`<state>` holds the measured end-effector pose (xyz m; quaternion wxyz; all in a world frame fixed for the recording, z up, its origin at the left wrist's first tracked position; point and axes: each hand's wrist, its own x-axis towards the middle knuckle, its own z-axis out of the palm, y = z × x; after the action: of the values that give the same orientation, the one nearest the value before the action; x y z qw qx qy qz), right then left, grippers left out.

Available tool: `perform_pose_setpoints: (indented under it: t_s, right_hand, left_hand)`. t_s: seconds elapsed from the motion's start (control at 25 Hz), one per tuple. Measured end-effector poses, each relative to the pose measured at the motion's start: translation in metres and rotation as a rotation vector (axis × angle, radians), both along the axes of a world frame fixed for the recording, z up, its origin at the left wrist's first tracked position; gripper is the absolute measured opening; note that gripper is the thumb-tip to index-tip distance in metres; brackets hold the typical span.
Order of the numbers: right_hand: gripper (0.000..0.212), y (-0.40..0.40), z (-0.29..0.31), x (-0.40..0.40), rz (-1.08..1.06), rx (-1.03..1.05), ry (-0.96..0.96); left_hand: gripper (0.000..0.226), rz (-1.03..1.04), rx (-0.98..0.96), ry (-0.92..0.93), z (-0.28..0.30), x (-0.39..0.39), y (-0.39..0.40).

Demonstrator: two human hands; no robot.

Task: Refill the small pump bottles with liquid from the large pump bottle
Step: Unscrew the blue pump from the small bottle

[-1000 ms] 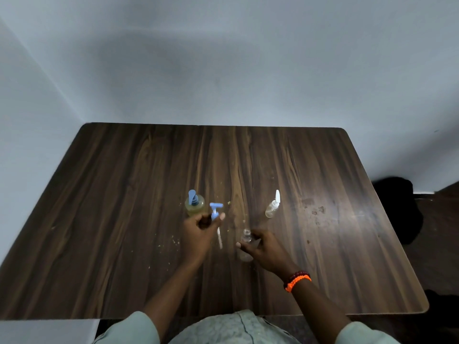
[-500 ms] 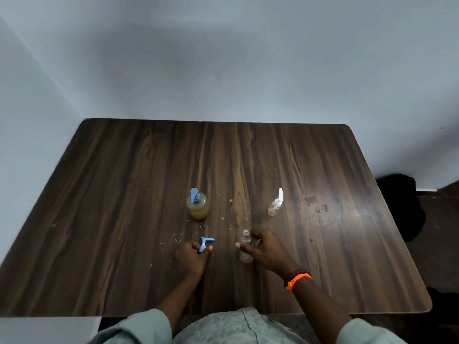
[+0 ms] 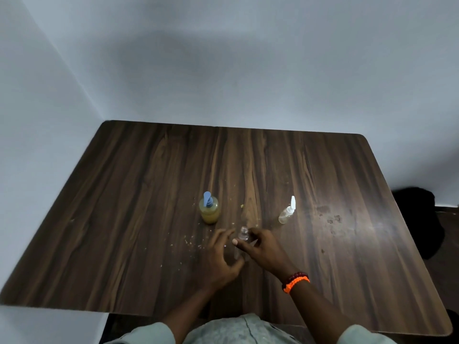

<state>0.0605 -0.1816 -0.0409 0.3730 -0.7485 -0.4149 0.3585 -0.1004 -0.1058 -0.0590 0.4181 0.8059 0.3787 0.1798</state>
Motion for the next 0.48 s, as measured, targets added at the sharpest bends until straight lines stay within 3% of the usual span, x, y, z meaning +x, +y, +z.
perform_pose_setpoints:
  t_s: [0.08,0.2,0.36,0.48]
  right_hand:
    - [0.031,0.01,0.007,-0.007,0.042,0.035,-0.004]
    - [0.032,0.02,0.014,-0.015,0.069,0.049,-0.021]
    - [0.035,0.03,0.019,-0.006,0.16,-0.009,0.101]
    - [0.046,0.04,0.013,0.015,0.066,-0.09,0.162]
  left_hand:
    - [0.072,-0.027,-0.05,-0.008,-0.001,-0.001,0.001]
    - [0.059,0.054,-0.187,-0.093,-0.002,-0.006,0.008]
    - [0.039,0.179,-0.321,-0.174,-0.006,-0.014,0.018]
    - [0.046,0.289,-0.318,-0.182,-0.013,-0.023,0.023]
